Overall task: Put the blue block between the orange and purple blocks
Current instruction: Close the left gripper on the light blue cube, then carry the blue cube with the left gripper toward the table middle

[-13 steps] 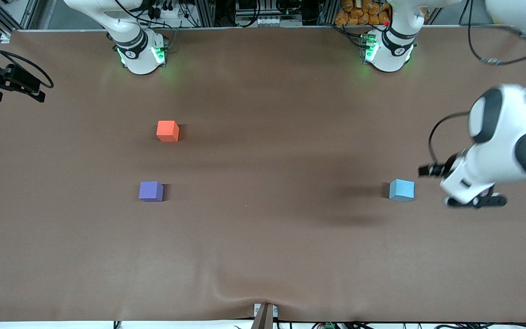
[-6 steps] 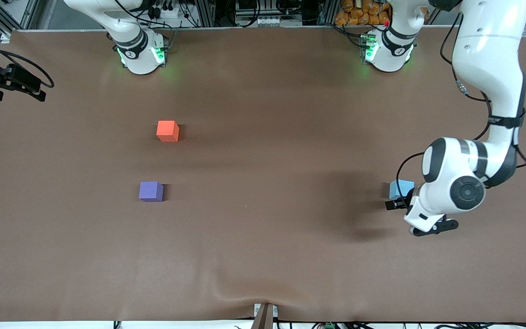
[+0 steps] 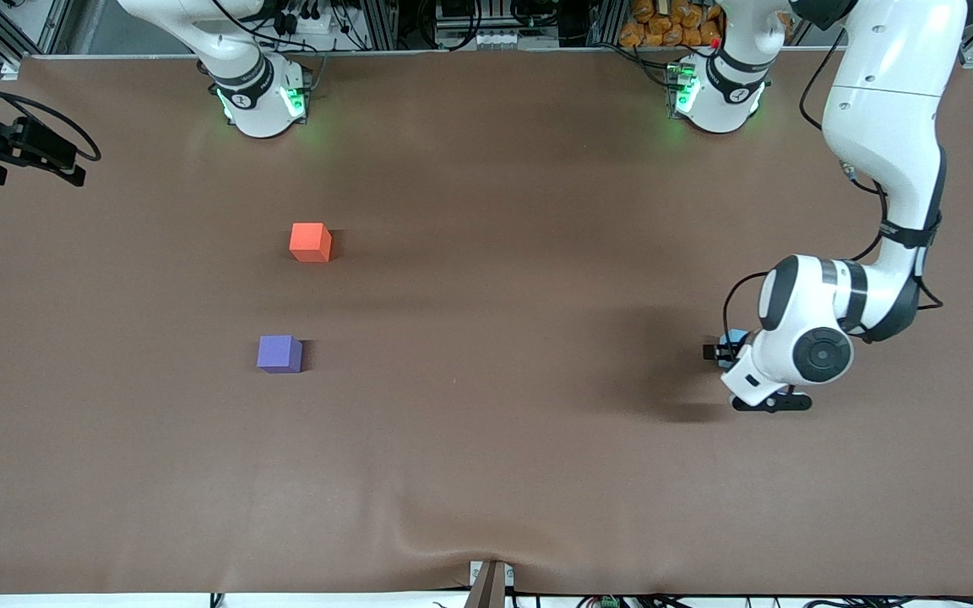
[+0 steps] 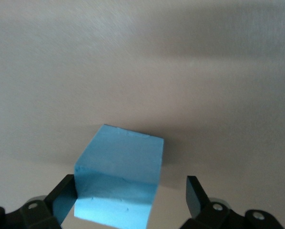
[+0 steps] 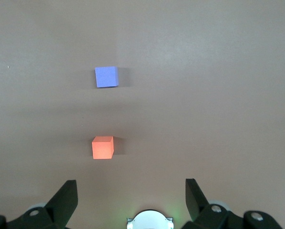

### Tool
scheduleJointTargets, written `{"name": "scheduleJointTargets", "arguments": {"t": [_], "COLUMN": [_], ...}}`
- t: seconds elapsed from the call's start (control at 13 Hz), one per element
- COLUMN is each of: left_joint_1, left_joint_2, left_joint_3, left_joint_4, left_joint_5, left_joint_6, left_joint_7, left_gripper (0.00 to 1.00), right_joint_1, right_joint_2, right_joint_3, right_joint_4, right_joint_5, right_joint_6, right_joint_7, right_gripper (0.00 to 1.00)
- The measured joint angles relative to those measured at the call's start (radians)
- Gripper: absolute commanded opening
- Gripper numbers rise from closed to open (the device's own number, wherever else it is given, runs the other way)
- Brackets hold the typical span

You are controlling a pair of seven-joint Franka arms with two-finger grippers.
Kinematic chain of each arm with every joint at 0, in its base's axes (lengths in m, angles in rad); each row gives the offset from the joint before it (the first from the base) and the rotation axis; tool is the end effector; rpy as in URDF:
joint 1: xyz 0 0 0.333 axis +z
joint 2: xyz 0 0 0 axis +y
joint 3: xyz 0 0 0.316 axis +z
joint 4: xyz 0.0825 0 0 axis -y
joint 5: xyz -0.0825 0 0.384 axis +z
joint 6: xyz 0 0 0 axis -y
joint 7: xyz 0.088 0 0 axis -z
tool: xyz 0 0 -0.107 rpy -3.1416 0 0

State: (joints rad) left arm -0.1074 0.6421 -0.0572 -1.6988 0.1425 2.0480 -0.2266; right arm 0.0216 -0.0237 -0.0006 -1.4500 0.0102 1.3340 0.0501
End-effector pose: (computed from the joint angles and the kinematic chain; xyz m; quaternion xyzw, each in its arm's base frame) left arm 0.6352 -0.0948 0.2014 -0.9886 0.0078 0.1341 0.0674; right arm 0.5207 0.0122 0.6732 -0.9988 0.0136 0.0463 0.0034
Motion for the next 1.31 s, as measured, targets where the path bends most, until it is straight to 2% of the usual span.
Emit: {"name": "scheduleJointTargets", "arguments": {"t": [0.31,0.38,0.46,0.77,0.92,1.08,1.31], "left_joint_1": [-0.005,-0.004,-0.004,-0.017,-0.05,-0.095,-0.171], "left_joint_2": [0.012,0.016,0.02,0.014,-0.019,-0.074,-0.101], "left_joint_3": [0.001,0.002,0.002,-0.004,-0.025,-0.097,-0.272], "left_joint_4": [-0.015,-0.015,-0.016,-0.008,0.004,0.011,0.047], "left_joint_5": [0.037,0.04,0.041,0.041,0.041,0.041,0.029], "left_joint_6": [0.0,0.0,0.0,-0.008,-0.072,-0.157,-0.199], "left_joint_7": [0.069,0.079,0.082,0.03,-0.025,-0.142,-0.406], "left_gripper": [1.0,0.36,0.0,0.0,0.0,0.0,0.0], "right_joint_1": [0.0,0.0,0.0,0.0,0.0,0.0,-0.001], "right_joint_2": [0.0,0.0,0.0,0.0,0.0,0.001,0.001], "right_joint_3": [0.0,0.0,0.0,-0.001,-0.001,-0.003,-0.006], "right_joint_4": [0.0,0.0,0.0,0.0,0.0,0.0,0.0], "right_joint_5": [0.0,0.0,0.0,0.003,0.004,0.004,0.005], "right_joint_6": [-0.003,-0.003,-0.003,-0.004,-0.004,-0.004,-0.004], "right_joint_7": [0.0,0.0,0.0,0.0,0.0,0.0,0.0], "right_gripper": [1.0,1.0,1.0,1.0,1.0,1.0,1.0]}}
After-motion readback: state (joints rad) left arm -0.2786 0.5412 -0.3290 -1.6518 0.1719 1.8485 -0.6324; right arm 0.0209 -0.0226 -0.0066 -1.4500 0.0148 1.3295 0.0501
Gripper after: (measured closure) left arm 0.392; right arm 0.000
